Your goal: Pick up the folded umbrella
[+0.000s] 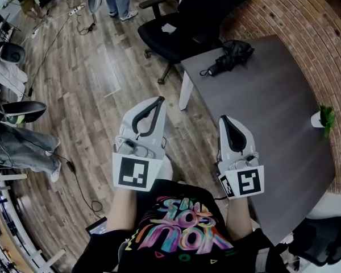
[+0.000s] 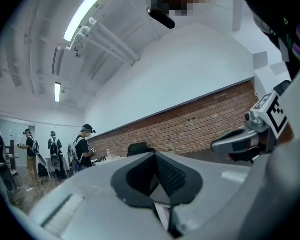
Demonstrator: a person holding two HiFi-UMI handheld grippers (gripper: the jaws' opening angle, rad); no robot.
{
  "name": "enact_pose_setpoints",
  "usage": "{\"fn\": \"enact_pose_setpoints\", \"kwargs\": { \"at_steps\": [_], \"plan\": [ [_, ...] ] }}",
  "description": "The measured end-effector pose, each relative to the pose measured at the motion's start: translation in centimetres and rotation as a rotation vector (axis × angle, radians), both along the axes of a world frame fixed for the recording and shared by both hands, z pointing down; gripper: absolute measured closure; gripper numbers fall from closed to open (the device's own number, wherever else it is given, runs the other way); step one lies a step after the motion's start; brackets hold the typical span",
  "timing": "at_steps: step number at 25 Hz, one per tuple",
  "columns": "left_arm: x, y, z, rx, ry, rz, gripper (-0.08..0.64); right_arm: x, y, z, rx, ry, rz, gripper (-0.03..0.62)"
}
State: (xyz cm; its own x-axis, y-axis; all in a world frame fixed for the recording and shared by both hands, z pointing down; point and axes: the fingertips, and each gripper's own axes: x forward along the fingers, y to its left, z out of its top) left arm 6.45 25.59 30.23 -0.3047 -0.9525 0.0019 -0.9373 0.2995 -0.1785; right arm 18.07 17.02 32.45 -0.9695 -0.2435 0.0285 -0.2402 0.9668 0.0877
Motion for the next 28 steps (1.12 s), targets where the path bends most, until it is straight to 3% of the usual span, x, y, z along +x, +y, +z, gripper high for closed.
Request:
{"fn": "enact_pose_setpoints", "kwargs": {
  "at_steps": [7, 14, 28],
  "plan": [
    [-7.8, -2.9, -0.6, -0.004, -0.021, 0.048, 0.56, -7.2, -1.9, -0.1, -0.007, 0.007, 0.041, 0.592],
    [-13.1, -4.3, -0.4, -0.006, -0.027, 0.09, 0.56, -11.5, -3.5, 0.3, -0.01, 0.015, 0.102, 0.592],
    [-17.9, -5.2, 2.9, -0.053, 0.049, 0.085, 0.558, -15.0, -5.0, 3.1, -0.06, 0.064, 0.141, 0.592]
  ]
}}
